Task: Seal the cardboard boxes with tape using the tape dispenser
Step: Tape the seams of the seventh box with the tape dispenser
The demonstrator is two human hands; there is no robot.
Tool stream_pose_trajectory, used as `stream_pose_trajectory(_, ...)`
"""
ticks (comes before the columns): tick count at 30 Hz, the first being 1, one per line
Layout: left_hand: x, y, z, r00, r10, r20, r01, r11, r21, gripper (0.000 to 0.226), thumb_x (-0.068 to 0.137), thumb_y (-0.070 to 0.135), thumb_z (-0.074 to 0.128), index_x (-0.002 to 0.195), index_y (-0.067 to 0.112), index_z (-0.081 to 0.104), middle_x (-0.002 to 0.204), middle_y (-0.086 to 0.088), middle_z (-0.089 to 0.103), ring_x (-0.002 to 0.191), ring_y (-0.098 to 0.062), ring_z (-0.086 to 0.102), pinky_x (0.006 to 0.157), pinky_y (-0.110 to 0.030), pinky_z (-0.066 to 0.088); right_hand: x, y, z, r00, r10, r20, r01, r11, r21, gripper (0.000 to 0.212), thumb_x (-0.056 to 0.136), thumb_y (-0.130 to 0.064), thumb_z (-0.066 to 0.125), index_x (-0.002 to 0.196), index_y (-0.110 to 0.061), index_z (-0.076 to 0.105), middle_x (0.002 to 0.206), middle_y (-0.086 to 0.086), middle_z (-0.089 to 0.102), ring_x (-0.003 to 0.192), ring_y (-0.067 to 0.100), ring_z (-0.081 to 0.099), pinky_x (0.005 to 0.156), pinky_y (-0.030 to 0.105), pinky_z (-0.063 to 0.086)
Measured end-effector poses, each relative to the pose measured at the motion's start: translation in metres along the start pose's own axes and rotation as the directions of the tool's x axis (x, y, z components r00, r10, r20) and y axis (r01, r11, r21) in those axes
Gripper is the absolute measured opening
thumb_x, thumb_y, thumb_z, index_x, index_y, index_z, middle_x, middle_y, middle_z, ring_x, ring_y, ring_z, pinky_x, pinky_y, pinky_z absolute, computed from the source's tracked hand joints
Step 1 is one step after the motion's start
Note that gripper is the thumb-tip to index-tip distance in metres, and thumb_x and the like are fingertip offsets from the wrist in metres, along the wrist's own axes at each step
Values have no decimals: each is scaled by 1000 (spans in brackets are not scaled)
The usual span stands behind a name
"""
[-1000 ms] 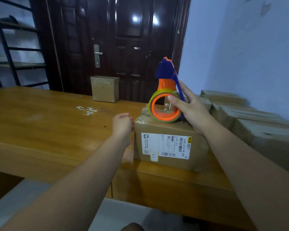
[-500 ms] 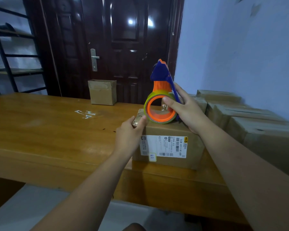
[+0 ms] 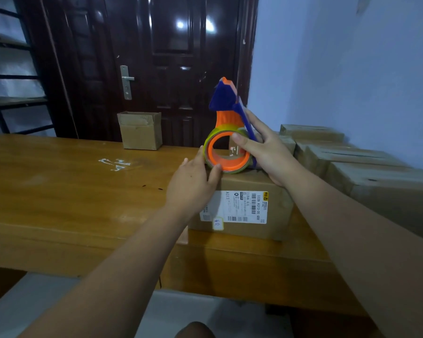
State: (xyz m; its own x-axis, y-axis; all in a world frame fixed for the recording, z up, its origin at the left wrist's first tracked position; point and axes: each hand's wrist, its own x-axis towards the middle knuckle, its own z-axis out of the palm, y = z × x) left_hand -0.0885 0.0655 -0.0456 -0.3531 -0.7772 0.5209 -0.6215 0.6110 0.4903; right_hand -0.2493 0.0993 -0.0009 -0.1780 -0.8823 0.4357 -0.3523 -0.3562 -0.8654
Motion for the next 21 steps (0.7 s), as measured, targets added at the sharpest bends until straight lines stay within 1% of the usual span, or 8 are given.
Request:
stream_pose_trajectory(3, -3, 2, -2, 999, 32, -7, -32, 999, 39, 33, 100, 35, 36, 119, 12, 52, 95, -3, 61, 103, -24, 57, 95, -42, 41, 1, -6, 0, 998, -58, 37, 61, 994, -95, 80, 77, -47, 67, 146, -44, 26, 141, -12, 47, 126, 10, 49, 107, 42, 43)
stream_pose_trajectory(5, -1, -1, 1, 999, 49, 4, -49, 993, 110, 35, 101, 34, 31, 113, 10, 54, 99, -8, 63, 102, -25, 57, 96, -40, 40, 2, -12, -3, 994, -92, 65, 102, 981, -166, 71, 86, -37, 65, 146, -42, 28, 135, -17, 47, 117, 2, 53, 105, 29, 43)
stream_pose_trajectory(7, 2, -7, 5, 997, 74, 16, -76, 985, 154, 37, 101, 35, 27, 104, 11, 55, 102, -7, 63, 98, -25, 58, 101, -38, 36, 5, -19, -7, 988, -106, 112, 131, 961, -245, 67, 89, -32, 63, 146, -39, 29, 127, -21, 47, 105, -8, 53, 95, 14, 44)
stream_pose_trajectory(8, 4, -9, 6, 996, 90, 19, -92, 982, 165, 38, 101, 35, 26, 103, 12, 56, 103, -6, 63, 98, -24, 58, 103, -38, 36, 6, -22, -10, 985, -107, 138, 142, 951, -276, 67, 88, -31, 63, 146, -38, 30, 124, -22, 48, 103, -9, 53, 92, 11, 43)
stream_pose_trajectory(12, 6, -10, 4, 991, 121, 47, -128, 972, 197, 42, 100, 40, 23, 105, 16, 57, 110, -2, 62, 102, -23, 58, 99, -39, 39, 9, -30, -17, 973, -88, 212, 162, 919, -359, 69, 83, -38, 65, 145, -39, 34, 131, -23, 47, 114, -5, 51, 98, 14, 40)
stream_pose_trajectory(16, 5, -6, -1, 991, 102, 86, -119, 969, 216, 44, 101, 41, 24, 129, 20, 51, 134, -1, 53, 116, -22, 53, 83, -35, 44, 9, -38, -35, 965, -48, 257, 170, 863, -476, 64, 86, -34, 66, 143, -38, 38, 129, -16, 54, 112, 3, 57, 96, 17, 43)
stream_pose_trajectory(18, 4, -4, -3, 988, 119, 101, -138, 967, 214, 45, 101, 41, 25, 132, 18, 48, 136, -2, 52, 118, -22, 52, 83, -35, 44, 9, -42, -44, 963, -25, 270, 164, 844, -510, 63, 86, -30, 67, 142, -38, 39, 130, -9, 56, 113, 8, 56, 97, 21, 43)
stream_pose_trajectory(21, 2, -3, -5, 986, 127, 112, -147, 969, 197, 42, 101, 37, 26, 130, 17, 48, 132, -4, 54, 115, -21, 53, 82, -33, 43, 7, -50, -48, 949, 23, 315, 172, 799, -576, 64, 87, -31, 67, 142, -40, 37, 130, -9, 53, 108, 7, 55, 88, 18, 45)
